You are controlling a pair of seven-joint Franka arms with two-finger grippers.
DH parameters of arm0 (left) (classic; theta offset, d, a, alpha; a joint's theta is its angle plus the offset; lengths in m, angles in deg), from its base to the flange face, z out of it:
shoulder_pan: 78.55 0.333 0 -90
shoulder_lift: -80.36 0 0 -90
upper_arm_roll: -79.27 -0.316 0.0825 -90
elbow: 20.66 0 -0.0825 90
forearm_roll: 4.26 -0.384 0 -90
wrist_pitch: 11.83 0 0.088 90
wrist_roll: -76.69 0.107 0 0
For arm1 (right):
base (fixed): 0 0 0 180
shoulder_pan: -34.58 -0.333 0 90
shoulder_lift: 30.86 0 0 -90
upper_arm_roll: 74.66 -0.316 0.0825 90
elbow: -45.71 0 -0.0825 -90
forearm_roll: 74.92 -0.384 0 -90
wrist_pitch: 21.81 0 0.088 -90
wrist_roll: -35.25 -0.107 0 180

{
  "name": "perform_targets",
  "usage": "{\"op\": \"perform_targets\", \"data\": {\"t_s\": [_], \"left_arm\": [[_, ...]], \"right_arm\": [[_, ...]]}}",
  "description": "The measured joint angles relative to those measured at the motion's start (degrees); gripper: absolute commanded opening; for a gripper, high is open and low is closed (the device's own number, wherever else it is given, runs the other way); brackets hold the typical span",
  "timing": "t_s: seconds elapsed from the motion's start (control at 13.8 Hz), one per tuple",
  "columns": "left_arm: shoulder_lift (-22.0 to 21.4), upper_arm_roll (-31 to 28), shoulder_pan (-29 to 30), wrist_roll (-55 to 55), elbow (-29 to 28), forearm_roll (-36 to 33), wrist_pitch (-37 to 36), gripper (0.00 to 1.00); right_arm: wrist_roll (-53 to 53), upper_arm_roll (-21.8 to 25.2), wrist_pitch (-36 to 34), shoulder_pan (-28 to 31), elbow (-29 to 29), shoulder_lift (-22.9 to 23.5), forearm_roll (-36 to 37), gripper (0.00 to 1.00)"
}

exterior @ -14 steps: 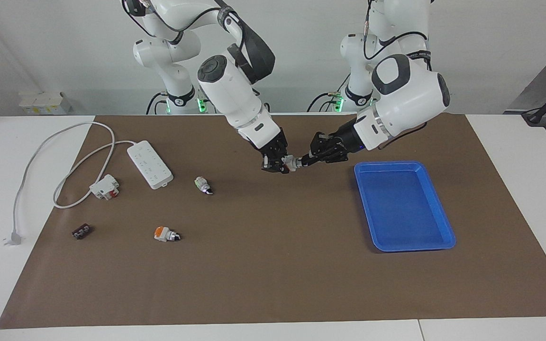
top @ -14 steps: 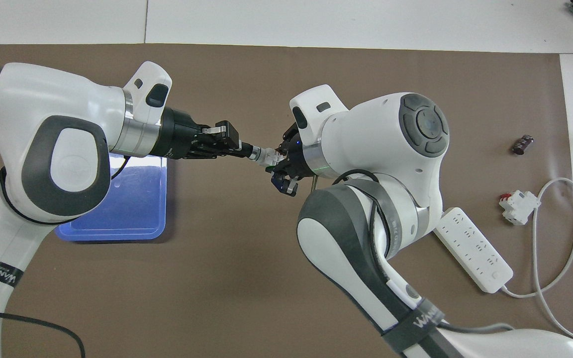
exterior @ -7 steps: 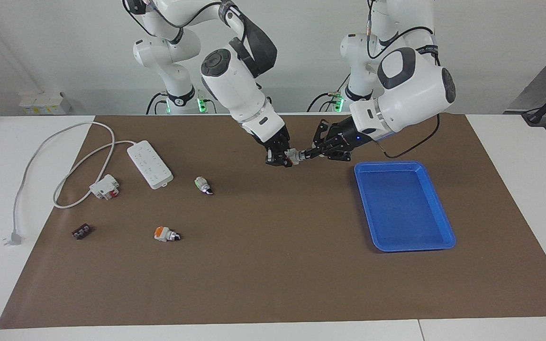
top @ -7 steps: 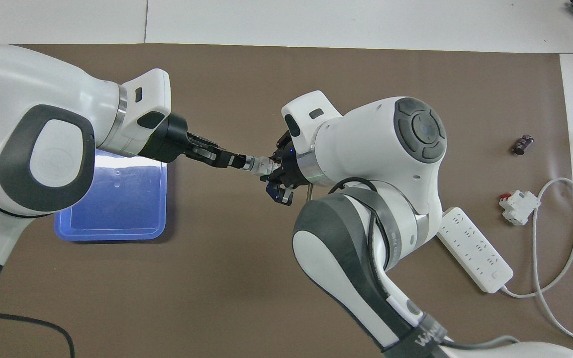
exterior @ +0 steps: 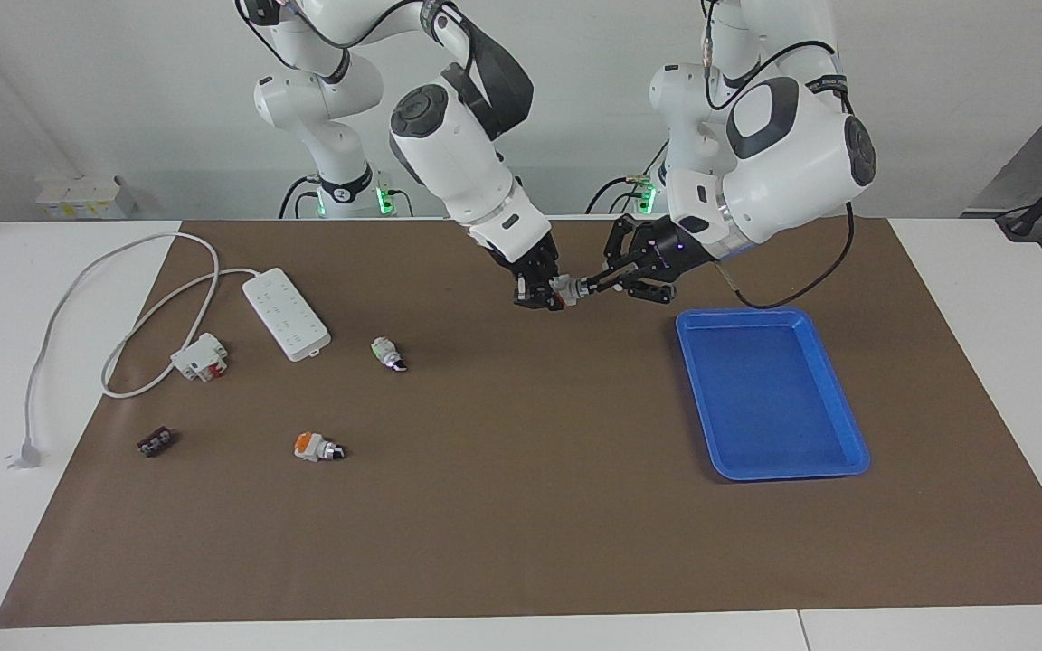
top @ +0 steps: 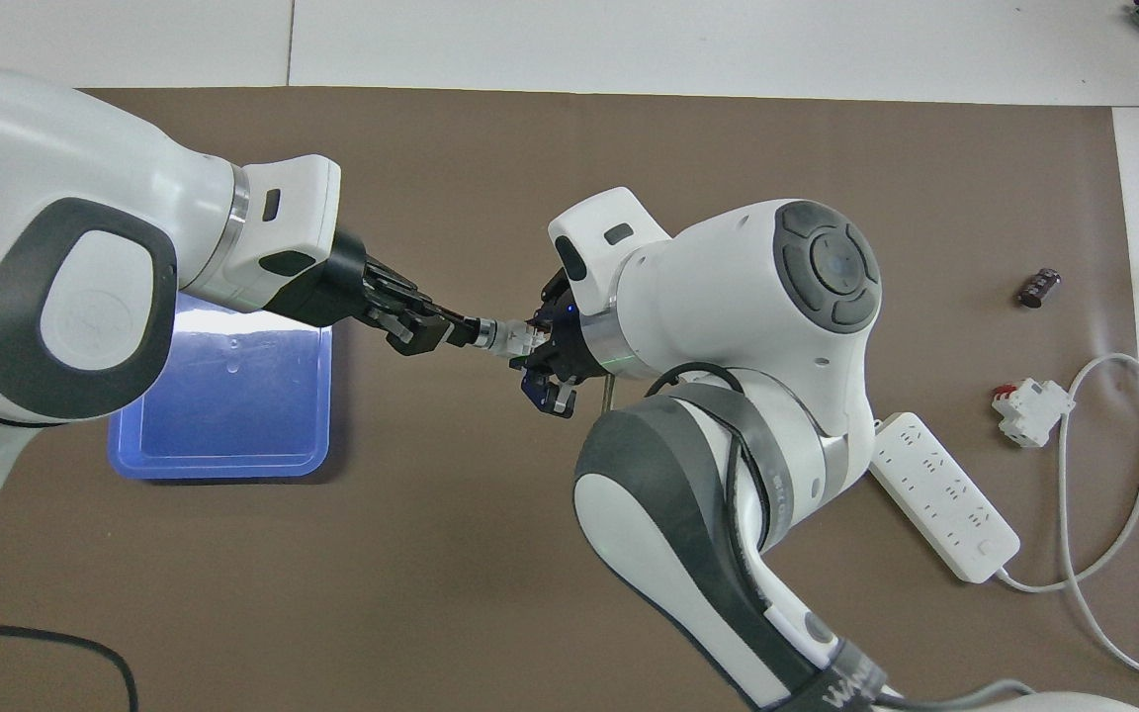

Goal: Turn and place switch with both arms
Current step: 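Close the left gripper on the switch held by the right gripper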

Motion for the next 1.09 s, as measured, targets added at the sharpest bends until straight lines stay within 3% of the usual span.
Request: {"op": "perform_targets", "data": {"t_s": [0.51, 0.58, 1.09], "left_arm": [[0.0, 0.1, -0.1, 1.2, 0.1, -0.5, -0.2, 0.0], [0.0, 0.1, -0.1, 1.2, 0.1, -0.5, -0.3, 0.0], [-2.4, 1.1, -0.6, -0.5, 0.1, 0.0, -5.2, 0.0]], "right_arm": [[-0.1, 0.0, -0.5, 0.0, 0.0, -0.1, 0.0, 0.0], [-0.7, 0.0, -0.6, 0.0, 0.0, -0.1, 0.0, 0.98], [-5.7, 0.8, 1.6, 0.1, 0.0, 1.4, 0.2, 1.0]]}}
